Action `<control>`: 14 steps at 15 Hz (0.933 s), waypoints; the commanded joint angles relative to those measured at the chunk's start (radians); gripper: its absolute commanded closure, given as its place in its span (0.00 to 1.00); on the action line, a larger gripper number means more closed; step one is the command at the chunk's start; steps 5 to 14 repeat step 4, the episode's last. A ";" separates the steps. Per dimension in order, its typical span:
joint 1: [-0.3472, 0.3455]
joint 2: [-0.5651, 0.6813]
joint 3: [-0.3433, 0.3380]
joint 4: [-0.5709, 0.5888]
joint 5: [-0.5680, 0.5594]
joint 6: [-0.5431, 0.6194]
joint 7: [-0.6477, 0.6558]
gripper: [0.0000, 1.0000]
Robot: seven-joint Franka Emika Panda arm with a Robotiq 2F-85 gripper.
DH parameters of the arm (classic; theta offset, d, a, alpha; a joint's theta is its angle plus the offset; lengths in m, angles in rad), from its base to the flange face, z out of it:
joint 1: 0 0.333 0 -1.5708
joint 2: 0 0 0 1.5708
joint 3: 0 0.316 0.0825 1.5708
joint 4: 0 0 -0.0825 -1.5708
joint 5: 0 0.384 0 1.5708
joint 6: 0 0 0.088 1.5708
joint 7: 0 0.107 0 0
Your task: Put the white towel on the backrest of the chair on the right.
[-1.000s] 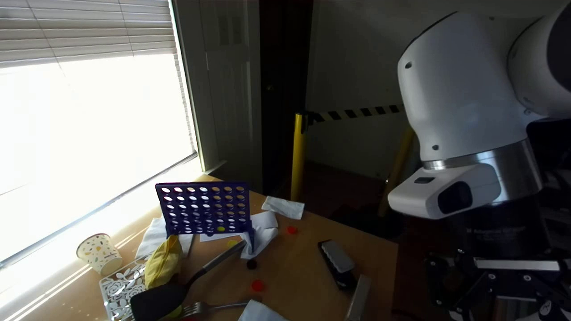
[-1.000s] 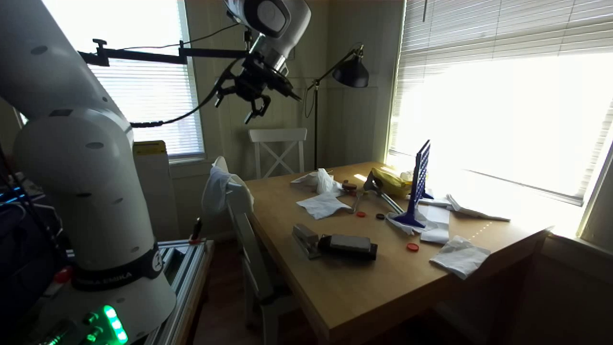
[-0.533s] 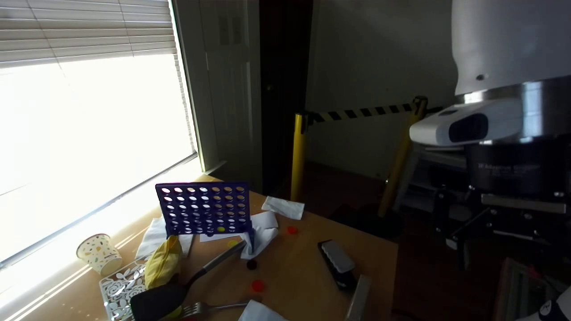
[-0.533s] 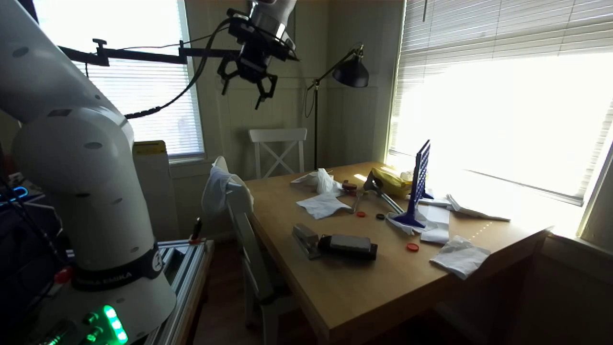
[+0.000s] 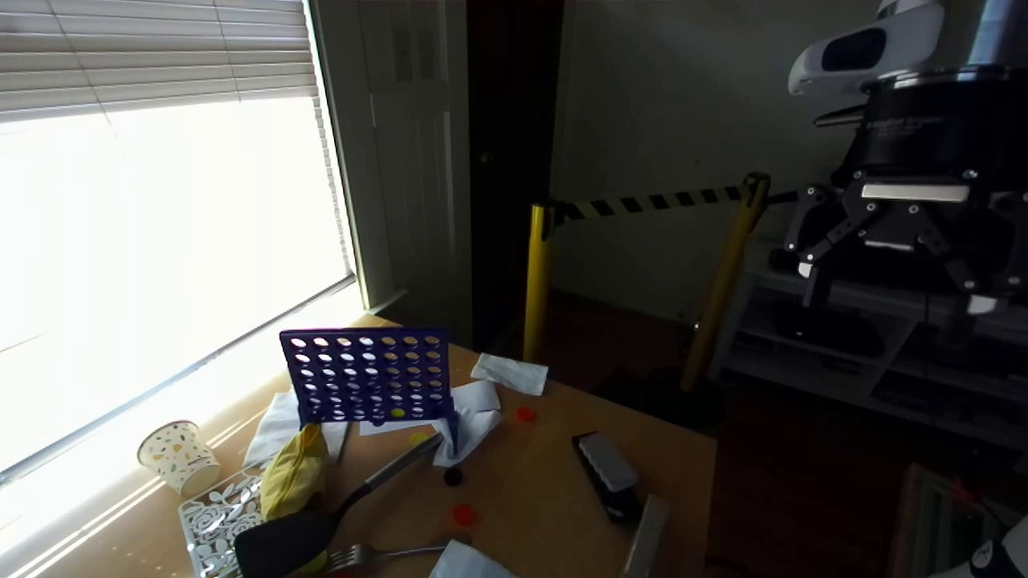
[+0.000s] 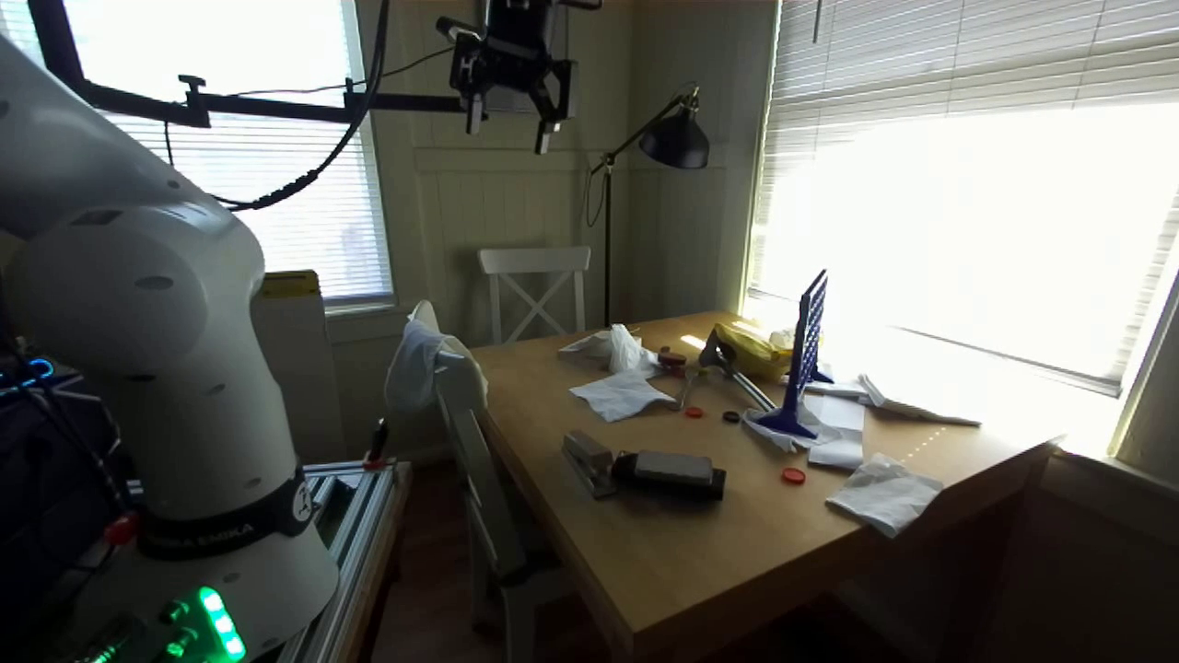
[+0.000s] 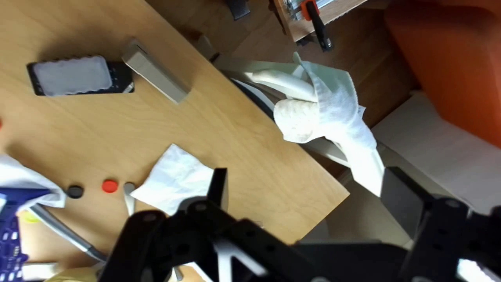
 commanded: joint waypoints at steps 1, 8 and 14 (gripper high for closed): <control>0.004 -0.008 -0.026 0.003 -0.019 0.000 0.034 0.00; -0.014 -0.022 -0.040 0.001 -0.031 0.002 0.068 0.00; -0.014 -0.022 -0.040 0.001 -0.031 0.002 0.068 0.00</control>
